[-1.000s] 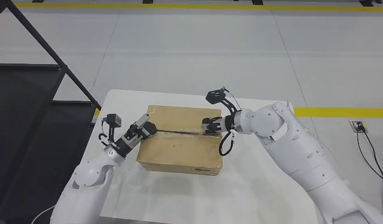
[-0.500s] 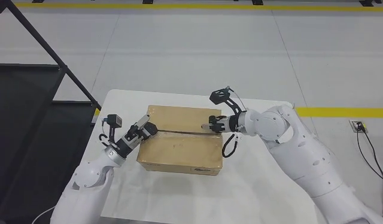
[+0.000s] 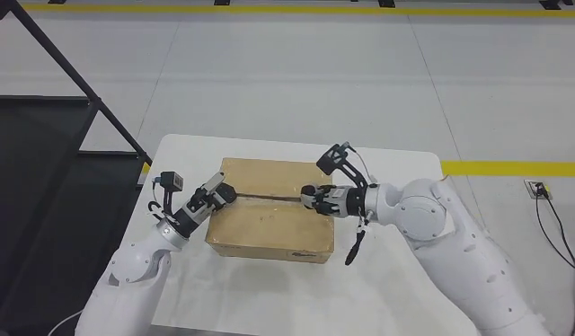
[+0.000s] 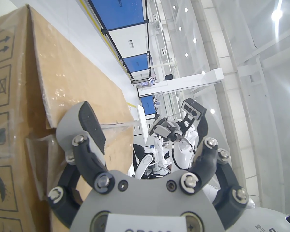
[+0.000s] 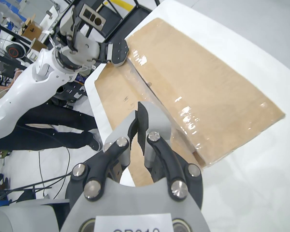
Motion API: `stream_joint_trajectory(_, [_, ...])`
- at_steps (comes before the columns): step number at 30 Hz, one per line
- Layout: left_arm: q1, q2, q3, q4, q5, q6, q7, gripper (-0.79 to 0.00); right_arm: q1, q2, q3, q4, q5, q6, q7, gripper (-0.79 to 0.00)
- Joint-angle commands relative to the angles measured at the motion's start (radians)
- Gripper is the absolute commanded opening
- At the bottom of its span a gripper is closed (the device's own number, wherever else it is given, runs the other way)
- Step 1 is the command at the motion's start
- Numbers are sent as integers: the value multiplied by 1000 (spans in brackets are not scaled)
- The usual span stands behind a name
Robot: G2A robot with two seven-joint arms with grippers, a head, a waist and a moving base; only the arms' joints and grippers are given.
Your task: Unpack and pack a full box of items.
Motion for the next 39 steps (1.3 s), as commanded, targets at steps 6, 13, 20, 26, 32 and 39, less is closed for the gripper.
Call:
stream_joint_trajectory(6, [-3,0,4,3,1,0,-4,0,61,-24,-60,111,45,74,13,-785])
stream_joint_trajectory(13, [0,0,0,5,-5,-2,-7,0,131,-54,-105,248,116,135,17,-785])
stream_joint_trajectory(20, [4,2,-5,1,-9,-1,-11,0,168,-71,-125,338,155,148,23,-785])
stream_joint_trajectory(26, [4,3,-12,-4,-11,-4,-12,0,183,-81,-137,367,165,194,32,-785])
stream_joint_trajectory(32, [21,8,-44,-18,-24,-17,-2,0,193,-90,-148,368,160,180,22,-785])
stream_joint_trajectory(39, [57,16,-92,-36,-46,-29,5,0,197,-98,-167,357,132,152,16,-785])
